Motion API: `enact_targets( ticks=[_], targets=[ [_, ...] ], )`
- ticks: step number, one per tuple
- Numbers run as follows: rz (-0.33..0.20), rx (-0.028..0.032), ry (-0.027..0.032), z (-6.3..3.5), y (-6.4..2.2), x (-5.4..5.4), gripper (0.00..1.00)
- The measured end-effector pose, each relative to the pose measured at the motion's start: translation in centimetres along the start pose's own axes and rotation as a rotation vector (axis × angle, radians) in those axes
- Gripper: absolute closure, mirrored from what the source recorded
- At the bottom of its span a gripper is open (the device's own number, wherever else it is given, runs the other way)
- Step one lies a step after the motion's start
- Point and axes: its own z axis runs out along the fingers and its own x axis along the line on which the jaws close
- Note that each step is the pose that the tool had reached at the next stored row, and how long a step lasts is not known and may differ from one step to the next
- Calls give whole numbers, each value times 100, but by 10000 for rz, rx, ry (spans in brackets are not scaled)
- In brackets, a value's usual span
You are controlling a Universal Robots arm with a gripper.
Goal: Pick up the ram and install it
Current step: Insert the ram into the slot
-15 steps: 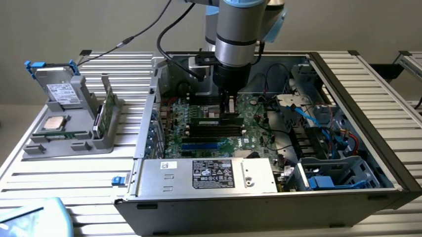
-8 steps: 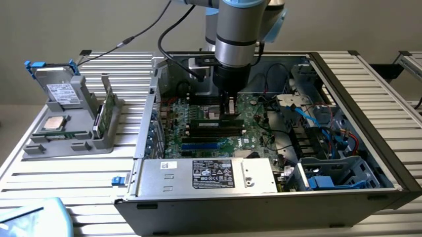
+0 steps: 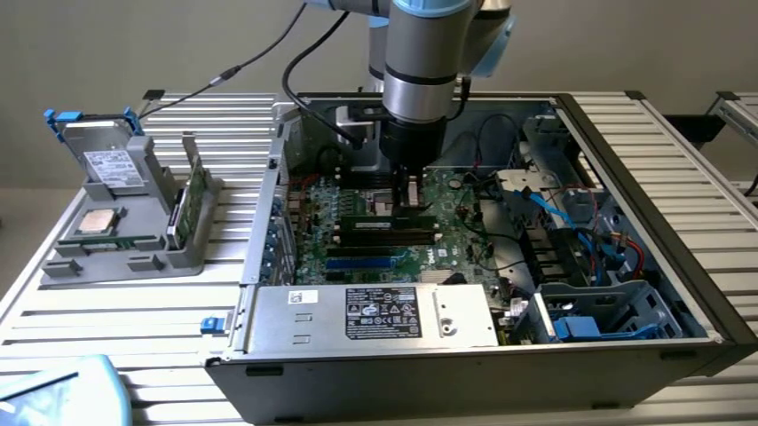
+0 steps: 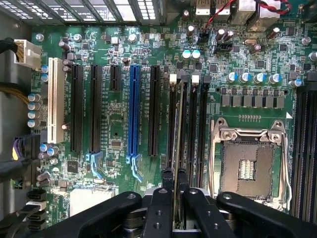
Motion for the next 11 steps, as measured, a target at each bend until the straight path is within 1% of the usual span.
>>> enact_targets(
  ticks=[2,5,11],
  targets=[
    [-2,1,3,3,0,-2,86],
    [-43,7,26,17,-1,-20,86],
    [-166,13,143,24,-2,-39,86]
  ],
)
